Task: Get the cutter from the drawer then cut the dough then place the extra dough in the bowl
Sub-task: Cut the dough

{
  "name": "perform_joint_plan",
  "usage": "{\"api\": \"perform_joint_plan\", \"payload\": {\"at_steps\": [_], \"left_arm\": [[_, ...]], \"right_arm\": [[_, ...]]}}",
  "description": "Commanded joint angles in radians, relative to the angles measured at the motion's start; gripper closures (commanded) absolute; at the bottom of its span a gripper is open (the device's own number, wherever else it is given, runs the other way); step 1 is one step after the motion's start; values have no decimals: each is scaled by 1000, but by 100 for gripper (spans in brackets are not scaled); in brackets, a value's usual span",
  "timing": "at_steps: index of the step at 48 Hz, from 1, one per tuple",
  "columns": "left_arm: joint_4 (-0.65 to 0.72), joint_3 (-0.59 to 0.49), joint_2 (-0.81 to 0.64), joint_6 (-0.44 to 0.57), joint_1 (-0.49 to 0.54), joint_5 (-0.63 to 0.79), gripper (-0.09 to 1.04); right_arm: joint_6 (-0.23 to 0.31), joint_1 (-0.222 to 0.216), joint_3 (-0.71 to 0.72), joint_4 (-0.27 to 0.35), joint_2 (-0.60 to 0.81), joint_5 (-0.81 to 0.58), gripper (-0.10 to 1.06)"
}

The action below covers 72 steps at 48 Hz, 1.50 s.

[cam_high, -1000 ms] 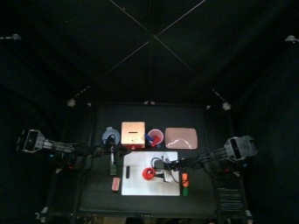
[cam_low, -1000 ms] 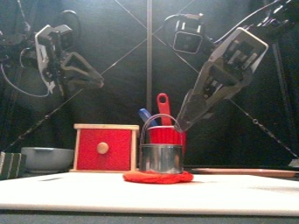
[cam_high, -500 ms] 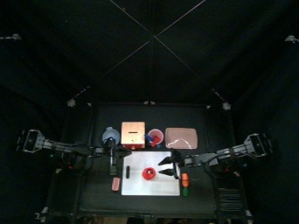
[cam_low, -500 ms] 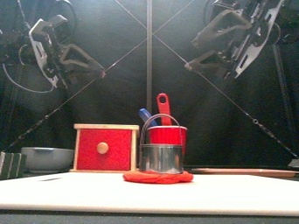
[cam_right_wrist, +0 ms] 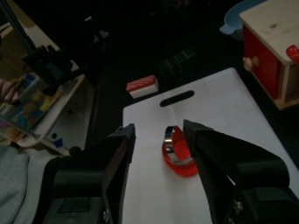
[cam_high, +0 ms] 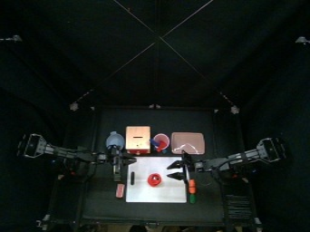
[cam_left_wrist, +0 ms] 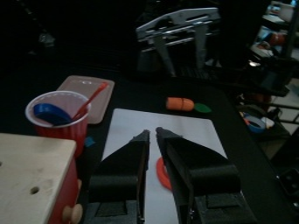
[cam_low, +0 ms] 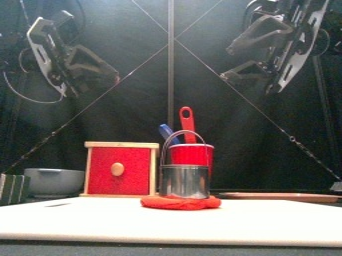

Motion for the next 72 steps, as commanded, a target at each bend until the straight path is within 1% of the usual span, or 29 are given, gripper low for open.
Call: {"api": "perform_joint_plan", "payload": {"at_steps": [1, 5, 9, 14, 19, 20, 28, 30, 31, 37, 42, 47, 54, 61, 72], "left_arm": [[20, -12, 60, 0, -26, -61, 35], [15, -25, 141, -2, -34, -129, 35], [9, -41, 215, -2, -35, -199, 35], [-6, -60, 298, -8, -35, -273, 35], [-28, -84, 359, -3, -41, -316, 35], [-31, -91, 368, -3, -43, -321, 35], [-34, -144, 451, 0, -60, -328, 35], [-34, -152, 465, 0, -61, -333, 35], [-34, -155, 472, -2, -63, -334, 35], [-41, -176, 506, 2, -71, -344, 35], [-43, -186, 532, 2, -72, -359, 35], [-44, -187, 565, 2, -72, -385, 35], [-44, -196, 600, 2, -75, -428, 35], [-52, -196, 632, 2, -75, -445, 36], [-55, -216, 663, 2, -98, -449, 36]], "right_arm": [[-9, 17, 11, 28, 41, -31, 13], [-23, 26, 15, 55, 92, -48, 13], [-67, 34, 9, 77, 127, -81, 13], [-156, 44, 5, 127, 143, -94, 13], [-239, 64, 12, 196, 141, -98, 13], [-264, 74, 15, 225, 143, -101, 13], [-385, 146, 34, 387, 164, -166, 13], [-411, 173, 38, 433, 175, -196, 13], [-431, 195, 41, 468, 184, -222, 13], [-495, 278, 44, 611, 230, -350, 13], [-526, 330, 25, 684, 285, -446, 13], [-528, 347, -11, 707, 348, -479, 13], [-529, 345, -61, 710, 413, -489, 13], [-528, 351, -83, 715, 431, -491, 13], [-531, 345, -114, 718, 448, -491, 13]]}}
